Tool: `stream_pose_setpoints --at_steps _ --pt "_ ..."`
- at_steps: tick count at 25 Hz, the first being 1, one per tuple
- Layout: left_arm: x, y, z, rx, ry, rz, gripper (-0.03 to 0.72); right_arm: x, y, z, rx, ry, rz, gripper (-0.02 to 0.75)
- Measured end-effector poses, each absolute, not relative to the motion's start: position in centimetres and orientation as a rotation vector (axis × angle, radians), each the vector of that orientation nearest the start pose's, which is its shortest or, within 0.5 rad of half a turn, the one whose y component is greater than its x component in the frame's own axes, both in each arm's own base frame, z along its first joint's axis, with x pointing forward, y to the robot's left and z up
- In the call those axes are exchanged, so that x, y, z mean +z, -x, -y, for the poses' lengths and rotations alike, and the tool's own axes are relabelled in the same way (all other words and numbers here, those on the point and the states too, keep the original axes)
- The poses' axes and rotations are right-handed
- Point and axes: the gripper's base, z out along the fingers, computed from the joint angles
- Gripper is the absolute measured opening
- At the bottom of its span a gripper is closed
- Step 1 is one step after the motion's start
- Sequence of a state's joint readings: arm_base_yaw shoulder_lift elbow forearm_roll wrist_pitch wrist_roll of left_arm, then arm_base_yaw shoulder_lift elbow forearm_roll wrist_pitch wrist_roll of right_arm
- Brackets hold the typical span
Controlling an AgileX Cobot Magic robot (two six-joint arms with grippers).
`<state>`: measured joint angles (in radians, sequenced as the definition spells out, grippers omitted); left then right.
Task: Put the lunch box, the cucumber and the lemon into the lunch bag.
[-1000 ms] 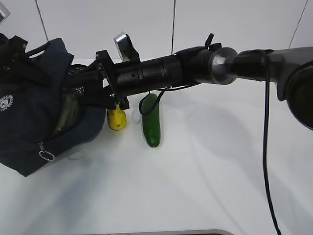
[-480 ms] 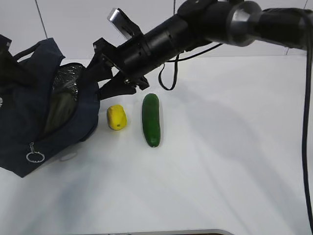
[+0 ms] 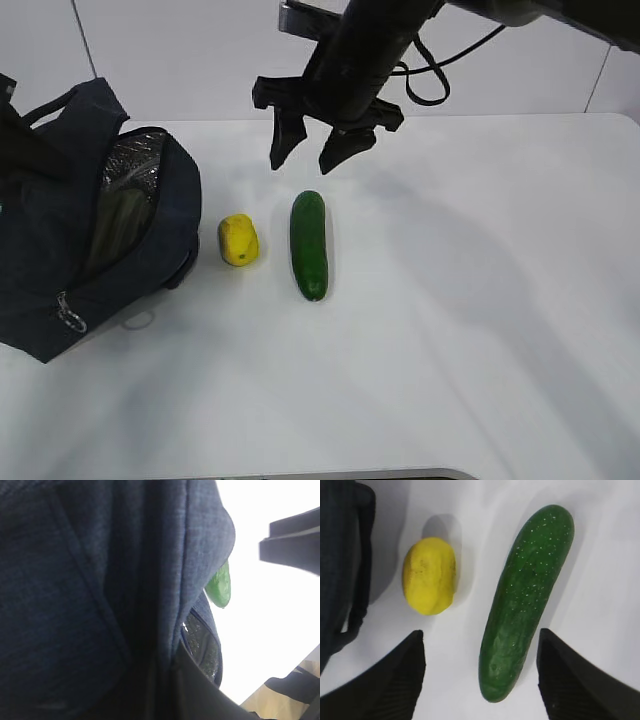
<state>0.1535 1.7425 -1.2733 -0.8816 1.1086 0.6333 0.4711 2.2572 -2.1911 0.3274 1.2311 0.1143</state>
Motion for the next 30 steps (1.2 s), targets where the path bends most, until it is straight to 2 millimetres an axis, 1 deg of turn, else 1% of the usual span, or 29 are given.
stream_pose_setpoints --at_steps 4,9,14,16,17,20,26,30 --pt "25.8 -35.1 0.9 -0.975 -0.127 -2.594 0.0 26.0 -42.4 -24.8 0.492 0.425 -2.807 0.508" --pt "25.8 -35.1 0.9 -0.975 -0.127 -2.594 0.0 23.8 -42.5 -25.7 0.375 0.465 -2.839 0.533" --pt "25.9 -35.1 1.0 -0.979 -0.124 -2.591 0.0 22.1 -42.9 -25.6 0.287 0.435 -2.87 0.538" --pt "25.9 -35.1 1.0 -0.979 -0.124 -2.591 0.0 21.2 -43.1 -25.7 0.276 0.413 -2.892 0.54" --pt "25.9 -35.1 1.0 -0.979 -0.124 -2.591 0.016 20.9 -43.2 -25.7 0.275 0.403 -2.898 0.54" --pt "25.9 -35.1 1.0 -0.98 -0.121 -2.592 0.003 19.5 -43.5 -25.9 0.275 0.384 -2.91 0.541" --pt "25.9 -35.1 1.0 -0.98 -0.121 -2.592 0.001 19.2 -44.1 -26.2 0.303 0.345 -2.86 0.543" --pt "25.9 -35.1 1.0 -0.98 -0.121 -2.592 0.001 18.2 -44.3 -26.3 0.299 0.34 -2.87 0.543"
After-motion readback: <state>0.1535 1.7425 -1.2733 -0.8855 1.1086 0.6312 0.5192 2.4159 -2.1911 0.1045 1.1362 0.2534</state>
